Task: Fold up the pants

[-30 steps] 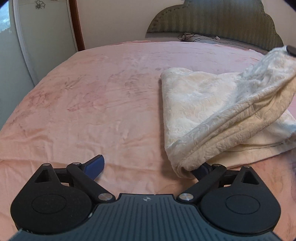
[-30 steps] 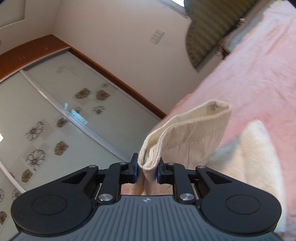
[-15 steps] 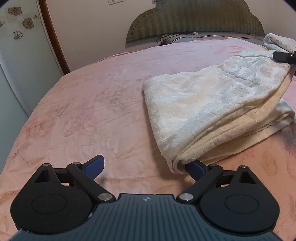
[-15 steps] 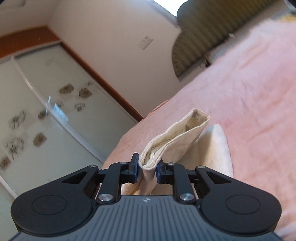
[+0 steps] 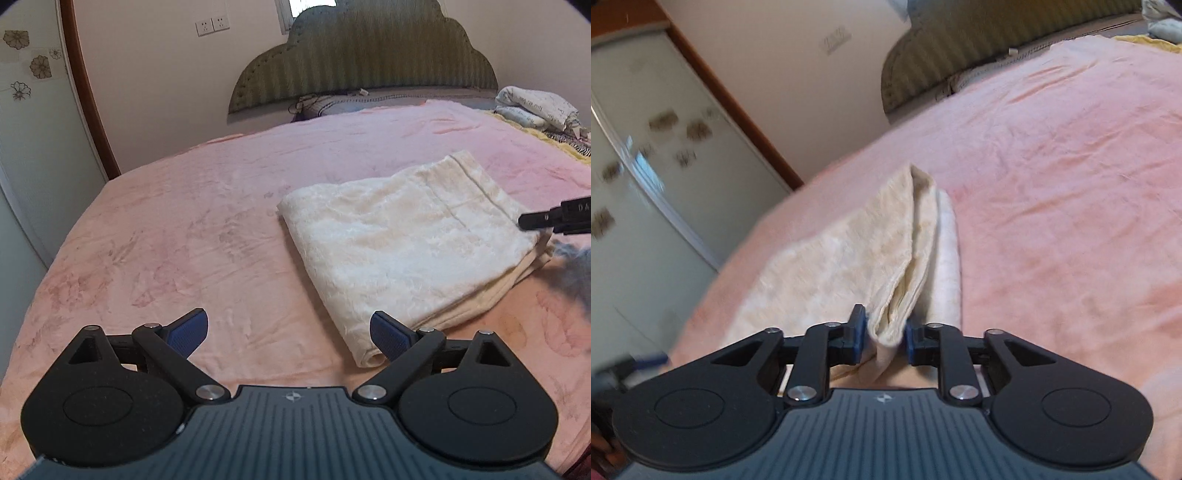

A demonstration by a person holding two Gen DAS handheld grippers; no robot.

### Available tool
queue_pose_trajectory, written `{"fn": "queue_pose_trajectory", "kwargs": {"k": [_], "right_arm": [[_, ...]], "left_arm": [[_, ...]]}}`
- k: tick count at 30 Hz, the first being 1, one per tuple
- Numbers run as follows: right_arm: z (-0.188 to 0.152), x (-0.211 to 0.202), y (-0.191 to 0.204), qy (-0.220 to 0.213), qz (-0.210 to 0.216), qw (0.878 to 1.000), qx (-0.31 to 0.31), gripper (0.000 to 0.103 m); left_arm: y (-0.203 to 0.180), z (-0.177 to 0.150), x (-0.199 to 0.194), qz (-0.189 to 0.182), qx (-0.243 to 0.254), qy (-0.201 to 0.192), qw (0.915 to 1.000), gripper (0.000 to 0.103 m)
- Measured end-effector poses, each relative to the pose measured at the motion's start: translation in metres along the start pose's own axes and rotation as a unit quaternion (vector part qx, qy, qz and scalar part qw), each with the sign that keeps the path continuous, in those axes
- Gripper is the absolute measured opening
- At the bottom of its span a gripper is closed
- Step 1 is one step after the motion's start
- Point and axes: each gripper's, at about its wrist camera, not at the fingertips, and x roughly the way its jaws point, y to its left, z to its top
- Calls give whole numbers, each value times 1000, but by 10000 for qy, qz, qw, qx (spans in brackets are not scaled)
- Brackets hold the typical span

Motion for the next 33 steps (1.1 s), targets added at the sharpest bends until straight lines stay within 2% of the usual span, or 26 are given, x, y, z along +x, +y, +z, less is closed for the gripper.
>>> {"fn": "queue_pose_trajectory", "kwargs": {"k": [2, 3, 4, 5, 6, 7, 9, 11, 13, 15, 17, 19, 22, 25, 27, 29, 31, 32, 33], "right_arm": [[0, -11, -3, -141, -79, 9999, 24, 31], [3, -17, -2, -276, -255, 9993, -3, 35], [5, -25, 1, -477, -608, 9969, -153, 38], [8, -29, 11, -682, -1025, 9911, -499, 41], [11, -29, 24, -783, -1254, 9846, -928, 41], [11, -28, 37, -788, -1258, 9801, -1321, 41], [7, -16, 65, -509, -931, 9741, -1995, 41], [-4, 4, 90, -86, -694, 9625, -2620, 39], [-16, 22, 100, 180, -928, 9482, -3033, 39], [-21, 30, 95, 237, -1223, 9438, -3062, 38], [-17, 23, 89, 122, -1339, 9509, -2789, 39], [-14, 10, 93, -51, -1180, 9548, -2729, 39], [-14, 7, 96, 56, -849, 9574, -2761, 39], [-21, 22, 87, 272, -1092, 9561, -2707, 39], [-22, 20, 84, 199, -1061, 9623, -2497, 39], [-22, 16, 90, 115, -1070, 9619, -2514, 39], [-25, 16, 94, 113, -1055, 9612, -2546, 46], [-27, 17, 94, 139, -1009, 9607, -2584, 54], [-30, 18, 93, 137, -999, 9603, -2601, 55]], "left_arm": [[1, 8, -6, -114, -115, -166, 9997, 97], [1, 12, -6, -162, -190, -251, 9994, 97], [0, 18, -5, -206, -320, -321, 9988, 97], [-1, 23, -1, -255, -459, -351, 9980, 97], [-2, 29, 5, -334, -627, -356, 9968, 97], [-6, 34, 14, -491, -841, -335, 9947, 97], [-15, 41, 34, -738, -1081, -132, 9913, 97], [-30, 44, 54, -718, -1117, 177, 9910, 97], [-46, 42, 73, -465, -1045, 631, 9914, 94], [-52, 37, 81, -423, -1128, 842, 9891, 94], [-52, 35, 81, -375, -1183, 799, 9891, 96], [-52, 35, 80, -259, -1135, 748, 9904, 96], [-54, 37, 78, -170, -1092, 712, 9913, 96], [-59, 37, 77, -165, -996, 731, 9922, 96], [-62, 38, 75, -88, -877, 689, 9937, 96], [-65, 38, 75, -20, -818, 679, 9943, 96], [-66, 37, 76, -17, -827, 685, 9942, 96], [-66, 37, 77, -20, -841, 702, 9940, 97], [-66, 37, 77, -18, -852, 721, 9938, 97]]}}
